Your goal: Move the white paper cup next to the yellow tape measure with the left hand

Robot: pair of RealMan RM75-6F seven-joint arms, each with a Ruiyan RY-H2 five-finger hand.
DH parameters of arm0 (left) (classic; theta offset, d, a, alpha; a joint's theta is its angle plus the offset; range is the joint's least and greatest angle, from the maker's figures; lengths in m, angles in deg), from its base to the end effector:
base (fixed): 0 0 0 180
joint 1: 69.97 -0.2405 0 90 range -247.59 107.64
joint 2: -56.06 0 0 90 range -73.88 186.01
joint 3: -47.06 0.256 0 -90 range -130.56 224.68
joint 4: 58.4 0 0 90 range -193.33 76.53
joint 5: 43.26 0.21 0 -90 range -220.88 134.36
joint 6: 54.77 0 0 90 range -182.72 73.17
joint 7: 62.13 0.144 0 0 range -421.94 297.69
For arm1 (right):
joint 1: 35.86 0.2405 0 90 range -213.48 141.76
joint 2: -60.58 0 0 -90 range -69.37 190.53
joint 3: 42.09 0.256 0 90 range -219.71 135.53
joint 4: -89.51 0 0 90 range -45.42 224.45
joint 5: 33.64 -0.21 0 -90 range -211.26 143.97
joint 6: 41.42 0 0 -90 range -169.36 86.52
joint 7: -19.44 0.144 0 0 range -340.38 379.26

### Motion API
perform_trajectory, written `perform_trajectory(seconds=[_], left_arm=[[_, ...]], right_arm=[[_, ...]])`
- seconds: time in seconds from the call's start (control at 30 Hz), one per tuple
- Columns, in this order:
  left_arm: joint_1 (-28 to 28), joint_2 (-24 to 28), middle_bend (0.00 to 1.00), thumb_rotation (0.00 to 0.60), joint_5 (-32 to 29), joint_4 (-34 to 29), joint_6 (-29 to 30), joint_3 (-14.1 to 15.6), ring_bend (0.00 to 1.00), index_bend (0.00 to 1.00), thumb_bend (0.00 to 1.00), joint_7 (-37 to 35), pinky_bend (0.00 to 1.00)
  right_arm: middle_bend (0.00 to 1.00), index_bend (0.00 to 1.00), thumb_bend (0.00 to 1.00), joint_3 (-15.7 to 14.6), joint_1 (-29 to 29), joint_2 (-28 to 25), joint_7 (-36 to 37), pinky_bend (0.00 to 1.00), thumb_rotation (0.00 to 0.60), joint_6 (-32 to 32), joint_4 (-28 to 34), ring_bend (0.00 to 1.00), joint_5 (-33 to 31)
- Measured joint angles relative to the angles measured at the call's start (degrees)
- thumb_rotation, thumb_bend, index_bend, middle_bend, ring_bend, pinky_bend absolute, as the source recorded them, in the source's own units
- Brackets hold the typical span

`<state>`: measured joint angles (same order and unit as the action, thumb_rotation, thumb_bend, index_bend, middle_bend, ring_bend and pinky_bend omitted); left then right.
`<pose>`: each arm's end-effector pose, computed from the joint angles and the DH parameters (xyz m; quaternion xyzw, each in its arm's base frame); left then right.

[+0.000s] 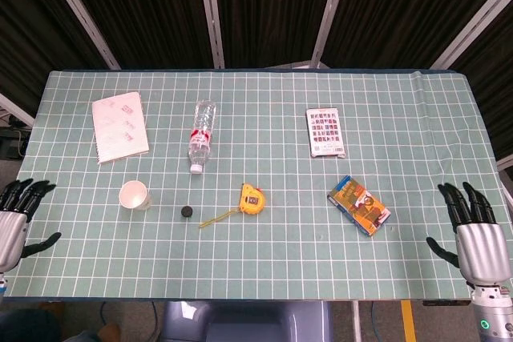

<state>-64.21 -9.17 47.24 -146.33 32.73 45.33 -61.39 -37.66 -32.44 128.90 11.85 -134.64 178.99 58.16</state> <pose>-0.3104 0.1824 0.1582 -0.6274 -0.3378 -0.3934 0.5810 -0.2957 -0.1768 0.1573 0.5991 -0.2920 0.4163 0.6184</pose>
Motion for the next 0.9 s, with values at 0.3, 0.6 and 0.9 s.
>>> perform_trajectory(seconds=[0.3, 0.6, 0.9], left_arm=[[0.1, -0.1, 0.0, 0.6, -0.6, -0.5, -0.3, 0.2, 0.0, 0.0, 0.0, 0.7, 0.0], [3.1, -1.5, 0.0, 0.6, 1.7, -0.9, -3.6, 0.1, 0.0, 0.0, 0.0, 8.6, 0.0], [12.2, -6.5, 0.0, 0.6, 4.3, -0.9, -15.9, -1.2, 0.0, 0.0, 0.0, 33.0, 0.0]], right_arm=[[0.0, 0.0, 0.0, -0.5, 0.0, -0.5, -0.1, 0.0, 0.6, 0.3, 0.4, 0.0, 0.8], [0.0, 0.0, 0.0, -0.3, 0.4, -0.8, 0.1, 0.0, 0.6, 1.8, 0.7, 0.0, -0.2], [0.0, 0.0, 0.0, 1.3, 0.9, -0.8, 0.4, 0.0, 0.6, 4.2, -0.4, 0.0, -5.0]])
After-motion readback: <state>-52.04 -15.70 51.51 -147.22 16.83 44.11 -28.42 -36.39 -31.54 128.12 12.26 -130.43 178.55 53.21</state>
